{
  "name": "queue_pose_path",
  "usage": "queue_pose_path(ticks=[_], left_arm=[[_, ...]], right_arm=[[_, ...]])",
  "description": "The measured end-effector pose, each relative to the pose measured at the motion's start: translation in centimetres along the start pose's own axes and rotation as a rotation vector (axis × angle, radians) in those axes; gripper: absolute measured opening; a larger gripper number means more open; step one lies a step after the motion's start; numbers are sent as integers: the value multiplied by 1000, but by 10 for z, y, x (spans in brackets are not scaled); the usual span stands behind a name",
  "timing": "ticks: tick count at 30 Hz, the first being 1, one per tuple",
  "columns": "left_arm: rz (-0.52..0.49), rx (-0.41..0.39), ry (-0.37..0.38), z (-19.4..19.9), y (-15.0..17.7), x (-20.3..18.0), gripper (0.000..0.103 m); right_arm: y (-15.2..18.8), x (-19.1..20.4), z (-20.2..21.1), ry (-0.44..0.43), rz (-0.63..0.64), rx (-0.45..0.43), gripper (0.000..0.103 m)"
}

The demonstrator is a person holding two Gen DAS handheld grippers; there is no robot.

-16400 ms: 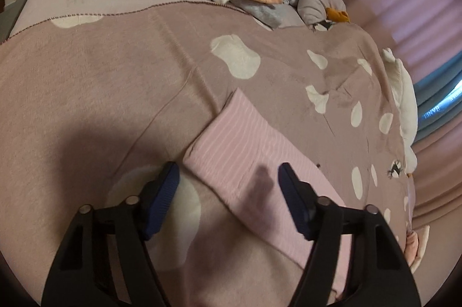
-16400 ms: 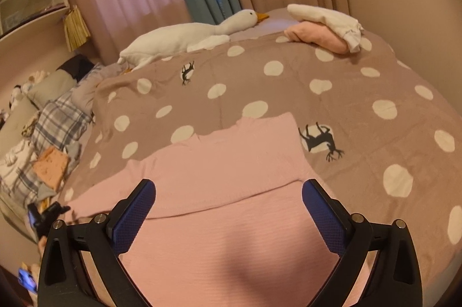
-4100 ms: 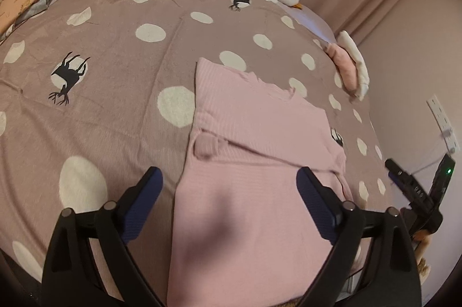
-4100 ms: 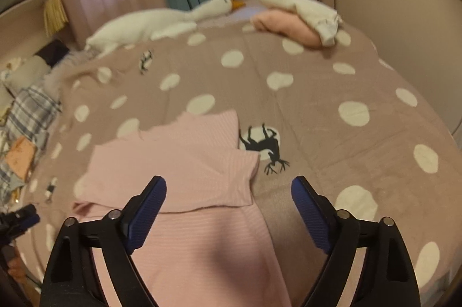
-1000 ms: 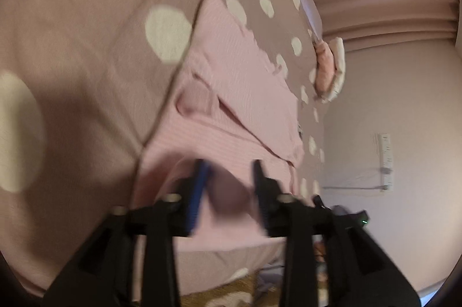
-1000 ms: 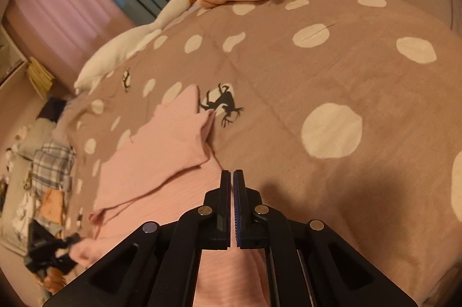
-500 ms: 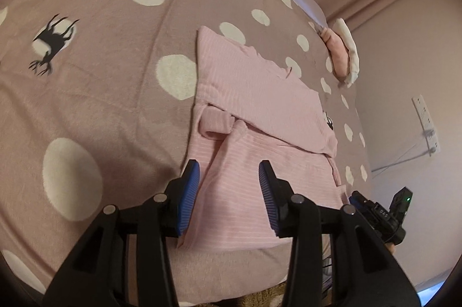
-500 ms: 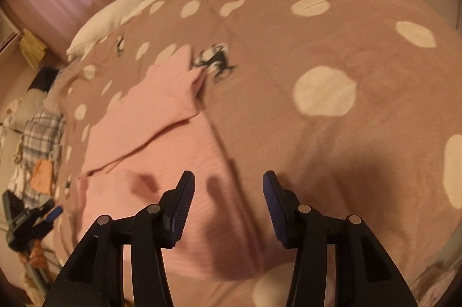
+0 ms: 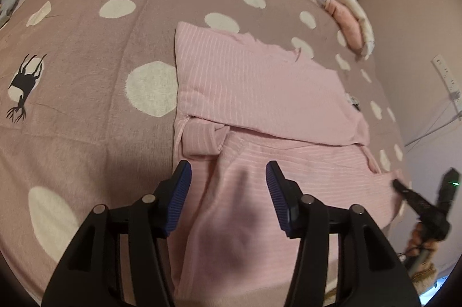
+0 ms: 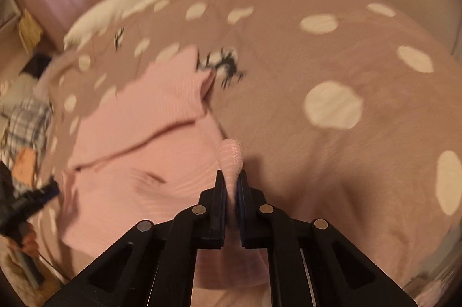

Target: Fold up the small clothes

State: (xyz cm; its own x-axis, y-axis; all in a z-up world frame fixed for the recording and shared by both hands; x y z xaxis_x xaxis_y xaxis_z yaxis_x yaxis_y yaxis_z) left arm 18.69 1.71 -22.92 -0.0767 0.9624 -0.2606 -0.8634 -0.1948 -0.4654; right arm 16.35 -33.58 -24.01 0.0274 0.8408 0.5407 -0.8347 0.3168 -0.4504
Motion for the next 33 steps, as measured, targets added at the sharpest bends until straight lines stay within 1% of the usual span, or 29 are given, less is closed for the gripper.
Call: queue_pose_path(ticks=[2, 4, 6, 8, 10, 11, 12, 13, 16, 20, 22, 23, 24, 26, 27, 30, 33], left_arm=[[-22, 0, 3, -6, 0, -4, 46], [-41, 20, -13, -17, 1, -5, 34], [-48, 45, -24, -28, 3, -4, 27], [-43, 60, -26, -35, 6, -2, 24], [-36, 54, -22, -37, 5, -2, 21], [-25, 53, -12, -37, 4, -1, 17], [-9, 55, 4, -36, 3, -1, 6], [0, 59, 15, -35, 3, -2, 5], [40, 43, 4, -23, 2, -1, 3], [66, -44, 76, 18, -2, -8, 3], [44, -111, 35, 45, -6, -7, 3], [43, -154, 35, 57, -9, -6, 3], [54, -195, 61, 73, -11, -6, 3], [77, -228, 107, 93, -15, -6, 3], [82, -241, 119, 99, -17, -6, 3], [66, -300, 121, 119, -24, -11, 3], [68, -341, 146, 131, -34, -13, 3]], right_arm=[[-3, -2, 10, 1, -7, -30, 8], [-2, -3, 12, -2, -14, -37, 8], [0, -5, 11, 7, -12, -36, 8], [1, -5, 8, 8, -20, -30, 8], [3, -6, 6, 11, -29, -27, 8], [4, -6, 7, 10, -30, -28, 8], [4, -6, 7, 8, -31, -30, 8], [4, -6, 7, 8, -33, -31, 8], [4, -3, 11, 6, -32, -36, 8], [0, 5, 20, -5, -8, -57, 8], [-4, 10, 25, -16, 4, -71, 8], [-7, 15, 29, -22, 17, -82, 8], [-9, 18, 30, -23, 22, -90, 8], [-16, 27, 36, -25, 49, -115, 8], [-19, 31, 38, -27, 60, -125, 8], [-33, 48, 45, -63, 103, -160, 8], [-47, 60, 47, -65, 143, -186, 8]])
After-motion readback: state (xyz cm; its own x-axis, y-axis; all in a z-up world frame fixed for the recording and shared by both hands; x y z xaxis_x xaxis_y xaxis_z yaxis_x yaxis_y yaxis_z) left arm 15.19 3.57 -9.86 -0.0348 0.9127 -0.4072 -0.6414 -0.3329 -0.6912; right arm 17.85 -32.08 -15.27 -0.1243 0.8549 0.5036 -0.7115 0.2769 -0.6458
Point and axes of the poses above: each gripper's, at about its wrist camera, not at the fingertips, and z roughly against the way its jaws point, x to its left, y to its underside, the point moved 8 cm from there along -z, roughly the way its jaws point, and after that the axes turned 8 degrees about -y, right-handed, at the moved point
